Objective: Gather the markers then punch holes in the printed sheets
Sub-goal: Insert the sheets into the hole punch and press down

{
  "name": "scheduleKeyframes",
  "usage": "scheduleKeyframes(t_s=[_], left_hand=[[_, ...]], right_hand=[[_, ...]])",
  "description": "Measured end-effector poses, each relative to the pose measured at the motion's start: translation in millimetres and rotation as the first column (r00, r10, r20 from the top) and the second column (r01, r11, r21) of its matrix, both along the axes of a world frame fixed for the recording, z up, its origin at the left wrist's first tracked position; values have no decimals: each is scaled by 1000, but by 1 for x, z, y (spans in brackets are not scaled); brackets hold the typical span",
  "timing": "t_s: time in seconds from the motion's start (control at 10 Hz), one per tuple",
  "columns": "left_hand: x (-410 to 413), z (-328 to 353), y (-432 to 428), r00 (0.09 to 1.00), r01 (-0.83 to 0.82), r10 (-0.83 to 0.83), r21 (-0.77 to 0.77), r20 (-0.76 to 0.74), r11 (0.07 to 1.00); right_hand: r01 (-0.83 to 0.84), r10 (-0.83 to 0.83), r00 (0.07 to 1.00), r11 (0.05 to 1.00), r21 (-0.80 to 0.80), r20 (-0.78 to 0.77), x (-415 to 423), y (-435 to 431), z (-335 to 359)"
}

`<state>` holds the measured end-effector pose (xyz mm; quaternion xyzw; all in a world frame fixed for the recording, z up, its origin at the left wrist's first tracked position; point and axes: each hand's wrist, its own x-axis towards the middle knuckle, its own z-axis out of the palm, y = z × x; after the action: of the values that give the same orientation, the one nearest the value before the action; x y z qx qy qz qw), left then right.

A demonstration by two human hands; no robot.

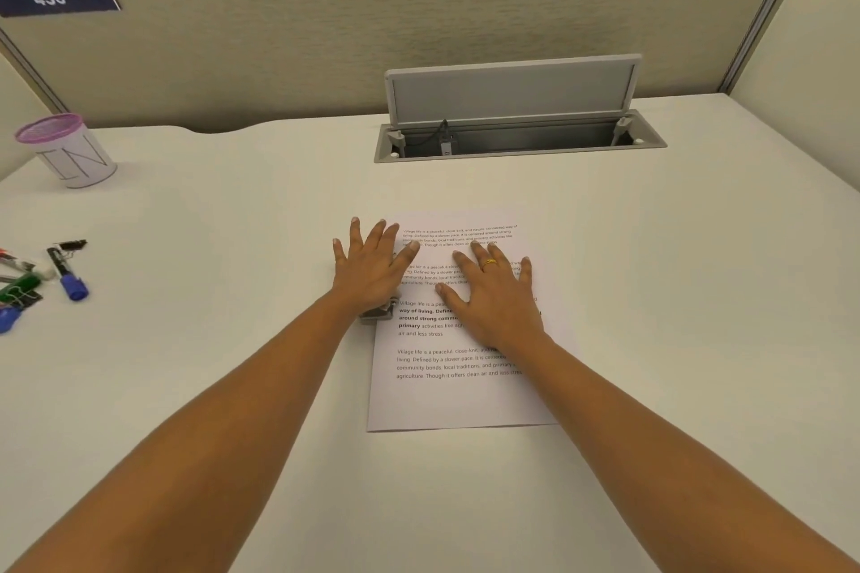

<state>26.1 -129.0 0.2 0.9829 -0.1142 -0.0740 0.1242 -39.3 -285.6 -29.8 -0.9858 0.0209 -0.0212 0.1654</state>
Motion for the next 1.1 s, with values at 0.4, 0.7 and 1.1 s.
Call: scheduleKeyframes(t_s=[0.4, 0.7, 1.1], left_hand=[[2, -2, 3, 994, -65, 54, -119, -90, 991], [3, -4, 7, 991, -76, 42, -289, -124, 954], [4, -6, 7, 991, -81, 44, -307, -127, 948]], right_hand=[[-2, 2, 1000, 1000, -4, -12, 0, 0, 1], [0, 0, 1000, 1000, -10, 2, -1, 0, 0], [1, -1, 1000, 1000, -9, 7, 1, 0, -1]])
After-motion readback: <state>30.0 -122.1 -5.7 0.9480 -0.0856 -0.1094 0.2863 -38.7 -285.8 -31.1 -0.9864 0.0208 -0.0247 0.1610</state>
